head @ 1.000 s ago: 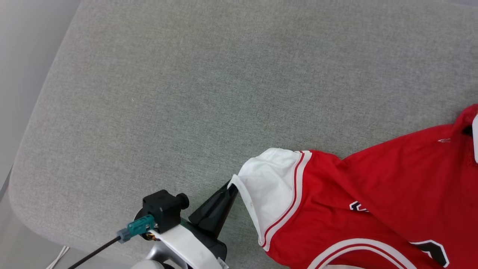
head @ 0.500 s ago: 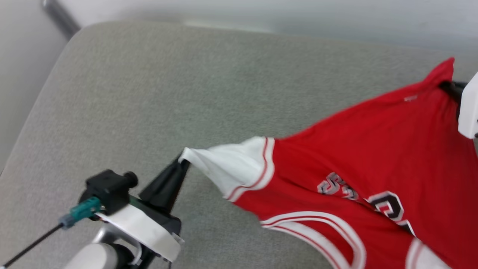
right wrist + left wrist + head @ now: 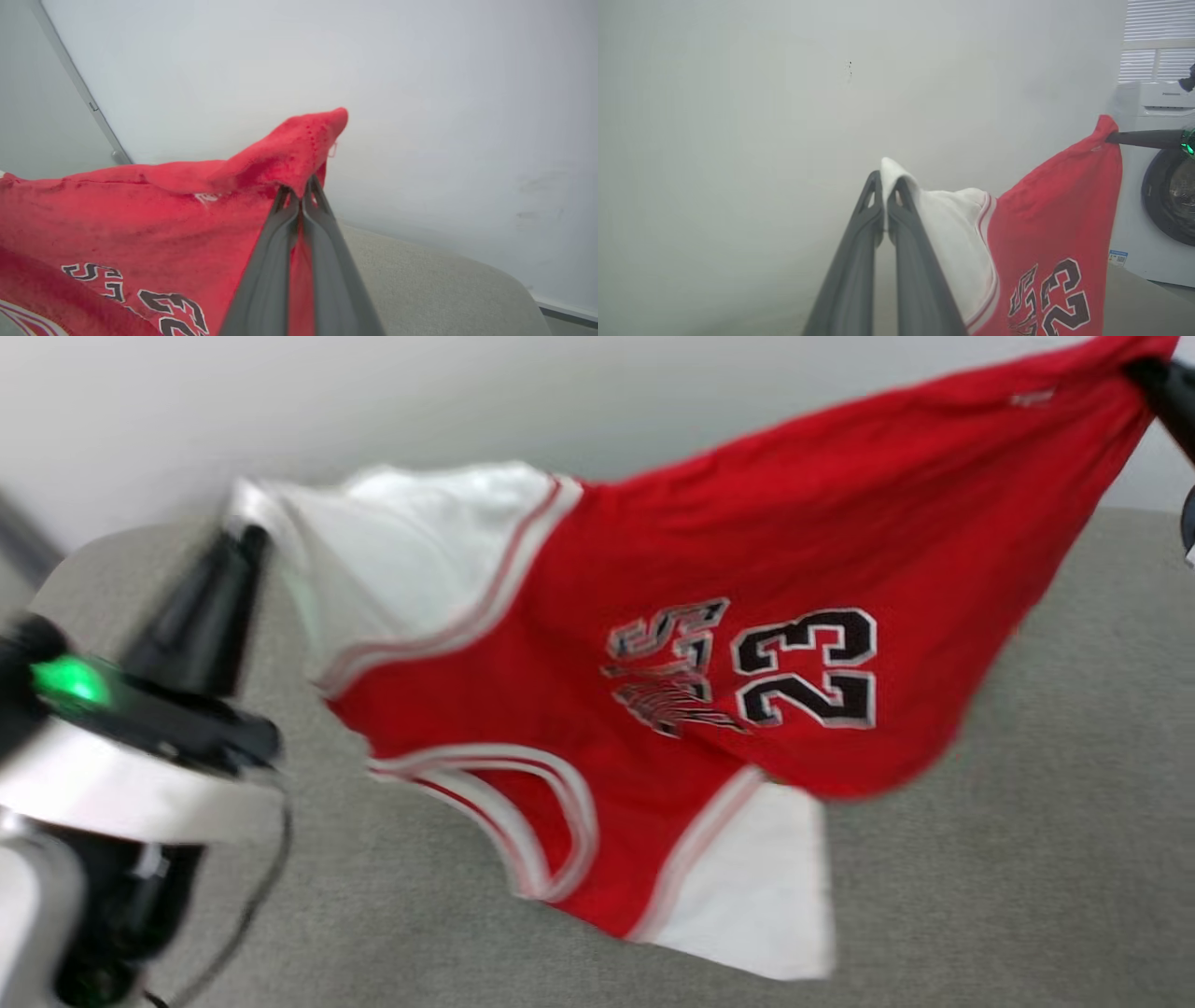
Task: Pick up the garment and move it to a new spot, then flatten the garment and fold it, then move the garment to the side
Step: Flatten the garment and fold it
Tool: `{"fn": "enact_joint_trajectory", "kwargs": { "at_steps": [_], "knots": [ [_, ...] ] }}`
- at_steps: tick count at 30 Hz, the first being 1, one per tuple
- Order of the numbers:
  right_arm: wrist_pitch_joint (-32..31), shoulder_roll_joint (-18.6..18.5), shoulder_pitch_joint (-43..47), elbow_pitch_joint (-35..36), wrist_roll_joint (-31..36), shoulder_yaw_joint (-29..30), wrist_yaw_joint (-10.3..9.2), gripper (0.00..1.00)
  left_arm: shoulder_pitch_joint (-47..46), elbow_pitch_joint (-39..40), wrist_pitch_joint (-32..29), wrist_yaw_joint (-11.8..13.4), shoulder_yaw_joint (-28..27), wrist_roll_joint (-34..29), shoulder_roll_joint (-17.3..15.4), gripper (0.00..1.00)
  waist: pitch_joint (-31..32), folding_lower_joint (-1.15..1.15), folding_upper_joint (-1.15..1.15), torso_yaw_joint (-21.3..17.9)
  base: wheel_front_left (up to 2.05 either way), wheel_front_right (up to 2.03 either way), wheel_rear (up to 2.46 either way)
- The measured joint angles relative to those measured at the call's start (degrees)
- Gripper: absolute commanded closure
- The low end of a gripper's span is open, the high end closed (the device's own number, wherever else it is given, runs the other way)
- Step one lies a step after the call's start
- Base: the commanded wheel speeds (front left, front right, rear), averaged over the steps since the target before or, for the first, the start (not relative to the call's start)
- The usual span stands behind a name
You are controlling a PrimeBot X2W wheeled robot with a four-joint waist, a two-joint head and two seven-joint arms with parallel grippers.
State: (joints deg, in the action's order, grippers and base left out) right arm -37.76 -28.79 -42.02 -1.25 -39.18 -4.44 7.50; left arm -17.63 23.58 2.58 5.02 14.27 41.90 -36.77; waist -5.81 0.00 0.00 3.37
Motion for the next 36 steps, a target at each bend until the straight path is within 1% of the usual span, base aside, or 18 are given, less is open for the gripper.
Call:
{"fn": "enact_joint_trajectory", "kwargs": {
  "at_steps": [3,6,15,23,27,30,33,36],
  "knots": [
    [1.2,1.2,0.0,2.0,-0.2,1.3,0.0,1.0,-3.1,1.4,0.3,1.6,-2.9,-0.4,-0.8,1.0,0.7,0.0,0.0,-1.9,0.0,0.0,0.0],
    [2.0,2.3,0.0,4.4,-0.4,2.3,0.0,1.0,-6.3,3.0,-0.4,2.1,-4.6,-0.3,-1.5,1.0,1.1,0.0,0.0,-3.5,0.0,0.0,0.0],
    [2.0,5.5,0.0,10.6,0.1,4.0,0.0,1.0,-17.7,4.8,-3.8,2.6,-7.7,-0.2,-4.3,1.0,0.3,0.0,0.0,-7.4,0.0,0.0,0.0],
    [0.4,7.0,-1.8,14.9,2.2,6.6,0.0,1.0,-29.1,3.7,-6.5,2.4,-7.8,-0.8,-5.9,1.0,-4.1,0.0,0.0,-9.3,0.0,0.0,0.0],
    [1.5,7.1,-4.4,15.4,3.1,8.2,0.0,1.0,-37.2,-0.9,-8.0,1.4,-6.3,-2.3,-6.3,1.0,-7.9,0.0,0.0,-9.8,0.0,0.0,0.0],
    [3.5,7.4,-8.4,14.2,4.6,8.8,0.0,1.0,-45.2,-5.5,-8.6,-0.7,-4.3,-3.9,-6.5,1.0,-11.4,0.01,0.0,-10.1,0.0,0.0,0.0],
    [6.1,7.1,-13.3,11.4,6.8,8.2,0.01,1.0,-53.8,-11.4,-9.1,-3.1,-1.9,-5.3,-5.9,1.0,-15.4,0.01,0.0,-10.2,0.0,0.0,0.0],
    [9.8,6.2,-18.7,7.0,9.3,6.1,0.03,1.0,-62.1,-18.6,-8.6,-5.0,0.0,-7.0,-4.2,1.0,-19.4,0.01,0.0,-10.3,0.0,0.0,0.0]
  ]
}}
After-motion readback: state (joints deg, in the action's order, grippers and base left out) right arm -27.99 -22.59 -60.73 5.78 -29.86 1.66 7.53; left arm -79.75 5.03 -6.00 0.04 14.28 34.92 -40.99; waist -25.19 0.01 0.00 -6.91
